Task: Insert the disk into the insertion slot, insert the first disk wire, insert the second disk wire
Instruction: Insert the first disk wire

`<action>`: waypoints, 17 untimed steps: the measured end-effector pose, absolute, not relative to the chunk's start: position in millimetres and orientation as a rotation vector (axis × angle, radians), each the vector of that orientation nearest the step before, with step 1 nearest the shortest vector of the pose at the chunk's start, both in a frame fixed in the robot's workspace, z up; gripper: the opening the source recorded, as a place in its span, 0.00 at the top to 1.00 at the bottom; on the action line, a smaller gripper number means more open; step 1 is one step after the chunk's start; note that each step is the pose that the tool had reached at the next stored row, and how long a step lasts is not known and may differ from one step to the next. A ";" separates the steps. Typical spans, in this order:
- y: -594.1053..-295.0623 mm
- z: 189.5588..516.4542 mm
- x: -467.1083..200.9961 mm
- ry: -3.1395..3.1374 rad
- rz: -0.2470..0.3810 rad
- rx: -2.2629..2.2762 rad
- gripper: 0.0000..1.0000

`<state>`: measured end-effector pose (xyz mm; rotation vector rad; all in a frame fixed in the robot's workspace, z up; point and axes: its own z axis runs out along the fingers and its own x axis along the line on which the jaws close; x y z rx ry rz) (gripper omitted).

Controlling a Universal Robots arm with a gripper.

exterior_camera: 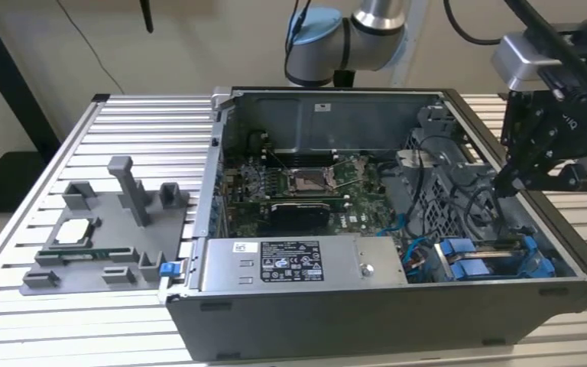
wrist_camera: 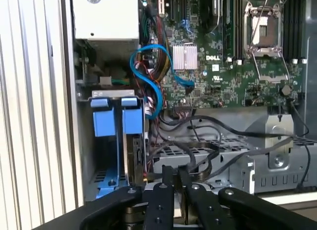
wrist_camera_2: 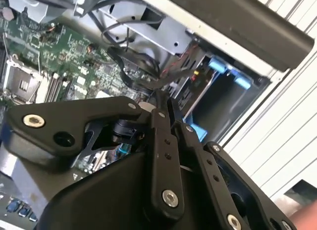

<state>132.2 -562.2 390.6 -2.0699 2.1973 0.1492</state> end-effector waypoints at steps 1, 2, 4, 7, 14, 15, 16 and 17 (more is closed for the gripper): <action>-562.3 391.0 128.0 2.197 0.149 -2.070 1.00; -562.5 391.4 124.0 2.197 0.149 -2.070 1.00; -563.0 392.0 117.9 2.197 0.149 -2.070 1.00; -563.2 392.0 115.4 2.197 0.149 -2.070 1.00; -563.1 392.1 115.2 2.197 0.149 -2.070 1.00; -563.1 392.1 115.1 2.197 0.149 -2.070 1.00; -563.1 392.1 115.1 2.197 0.149 -2.070 1.00; -563.1 392.1 115.1 2.197 0.149 -2.070 1.00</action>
